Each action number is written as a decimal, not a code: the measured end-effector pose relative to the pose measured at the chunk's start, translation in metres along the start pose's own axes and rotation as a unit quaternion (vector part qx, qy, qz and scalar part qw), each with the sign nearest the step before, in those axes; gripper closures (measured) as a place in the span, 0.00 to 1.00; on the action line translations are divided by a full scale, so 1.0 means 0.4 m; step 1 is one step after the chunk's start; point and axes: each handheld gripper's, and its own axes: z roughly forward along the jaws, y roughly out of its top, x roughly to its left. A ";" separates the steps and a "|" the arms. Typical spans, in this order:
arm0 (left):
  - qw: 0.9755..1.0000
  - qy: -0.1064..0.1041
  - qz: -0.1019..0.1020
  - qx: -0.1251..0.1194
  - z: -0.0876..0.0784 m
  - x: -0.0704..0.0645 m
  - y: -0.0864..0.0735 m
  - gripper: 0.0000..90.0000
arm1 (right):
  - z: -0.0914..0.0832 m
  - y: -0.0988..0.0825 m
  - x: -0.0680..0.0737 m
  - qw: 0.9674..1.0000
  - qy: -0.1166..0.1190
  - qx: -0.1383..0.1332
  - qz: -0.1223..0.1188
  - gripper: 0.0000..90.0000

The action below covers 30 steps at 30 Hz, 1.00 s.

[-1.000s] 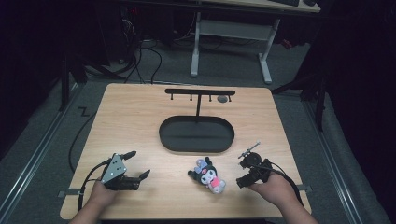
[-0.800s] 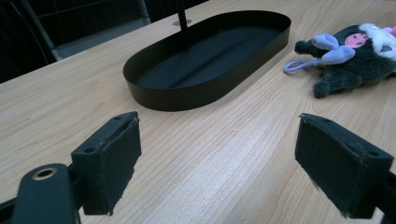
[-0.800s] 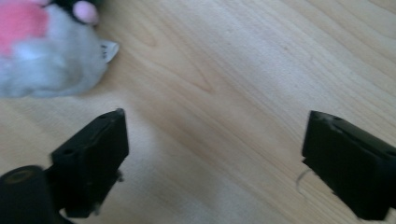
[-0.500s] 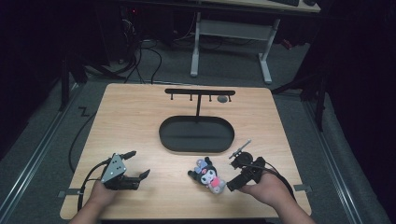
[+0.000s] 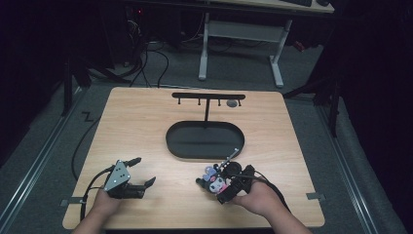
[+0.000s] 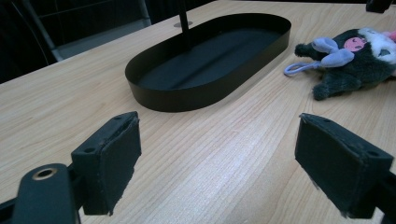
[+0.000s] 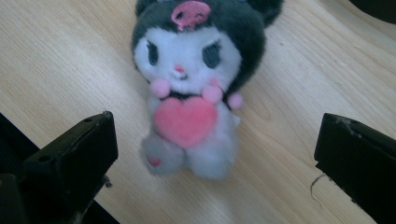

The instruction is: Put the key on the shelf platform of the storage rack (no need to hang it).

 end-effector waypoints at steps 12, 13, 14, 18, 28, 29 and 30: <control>1.000 -0.001 0.002 0.005 0.002 -0.001 -0.001 0.17 | 0.057 0.025 0.033 1.000 0.012 0.002 -0.017 0.01; 1.000 -0.001 0.002 0.005 0.002 -0.001 -0.001 0.17 | 0.061 0.026 0.032 1.000 0.012 0.000 -0.014 0.01; 1.000 -0.003 0.003 0.006 0.003 -0.002 -0.001 0.17 | 0.065 0.026 0.032 1.000 0.011 -0.001 -0.012 0.01; 1.000 -0.003 0.006 0.004 0.000 -0.004 0.000 0.17 | 0.075 0.026 0.038 1.000 0.015 0.003 -0.001 0.02; 1.000 -0.004 0.004 0.003 0.000 -0.003 0.000 0.17 | 0.080 0.025 0.041 1.000 0.012 0.003 -0.021 0.05; 1.000 -0.004 0.004 0.003 0.000 -0.003 0.000 0.17 | 0.080 0.025 0.041 1.000 0.012 0.003 -0.021 0.05; 1.000 -0.005 0.006 0.002 -0.001 -0.003 0.000 0.17 | 0.079 0.025 0.041 1.000 0.013 0.001 -0.015 0.06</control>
